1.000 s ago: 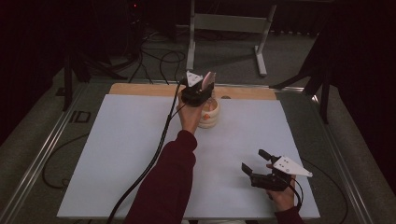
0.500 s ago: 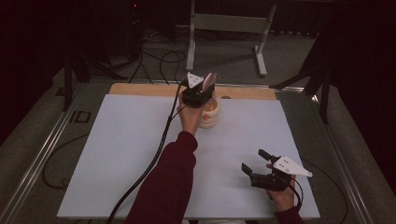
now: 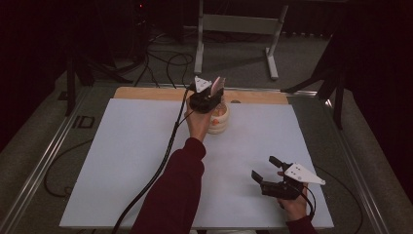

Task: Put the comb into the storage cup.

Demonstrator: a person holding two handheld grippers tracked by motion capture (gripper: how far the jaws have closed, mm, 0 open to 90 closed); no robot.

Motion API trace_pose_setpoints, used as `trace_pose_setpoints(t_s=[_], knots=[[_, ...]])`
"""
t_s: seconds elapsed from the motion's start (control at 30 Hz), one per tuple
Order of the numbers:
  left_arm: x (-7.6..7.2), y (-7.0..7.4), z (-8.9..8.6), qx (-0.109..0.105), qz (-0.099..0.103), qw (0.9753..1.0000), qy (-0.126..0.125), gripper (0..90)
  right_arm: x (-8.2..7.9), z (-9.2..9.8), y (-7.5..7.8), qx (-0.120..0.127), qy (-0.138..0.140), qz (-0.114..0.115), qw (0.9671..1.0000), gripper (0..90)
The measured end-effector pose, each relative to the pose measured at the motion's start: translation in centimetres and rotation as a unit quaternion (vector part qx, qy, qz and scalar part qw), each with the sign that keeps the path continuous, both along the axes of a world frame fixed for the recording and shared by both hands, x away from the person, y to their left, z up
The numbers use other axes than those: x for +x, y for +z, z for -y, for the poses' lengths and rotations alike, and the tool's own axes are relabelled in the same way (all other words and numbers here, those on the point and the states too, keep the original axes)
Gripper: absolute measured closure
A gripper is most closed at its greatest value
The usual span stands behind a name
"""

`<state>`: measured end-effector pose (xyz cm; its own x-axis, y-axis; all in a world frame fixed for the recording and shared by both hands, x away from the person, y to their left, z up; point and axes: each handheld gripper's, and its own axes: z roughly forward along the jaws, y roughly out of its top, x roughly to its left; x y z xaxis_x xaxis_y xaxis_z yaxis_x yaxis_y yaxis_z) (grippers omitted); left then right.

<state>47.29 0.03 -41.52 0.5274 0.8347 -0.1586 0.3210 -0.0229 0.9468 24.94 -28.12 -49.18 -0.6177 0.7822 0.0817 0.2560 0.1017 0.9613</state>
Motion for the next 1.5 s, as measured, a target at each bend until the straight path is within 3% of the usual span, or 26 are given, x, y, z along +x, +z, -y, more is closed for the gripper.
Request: trace_pose_setpoints(t_s=[1.5], knots=[[0.7, -0.2, -1.2, -0.007, -0.017, 0.9998, -0.003, 63.4, 0.1, 0.0, -0.1, 0.004, -0.001, -0.001, 1.0000, 10.8]])
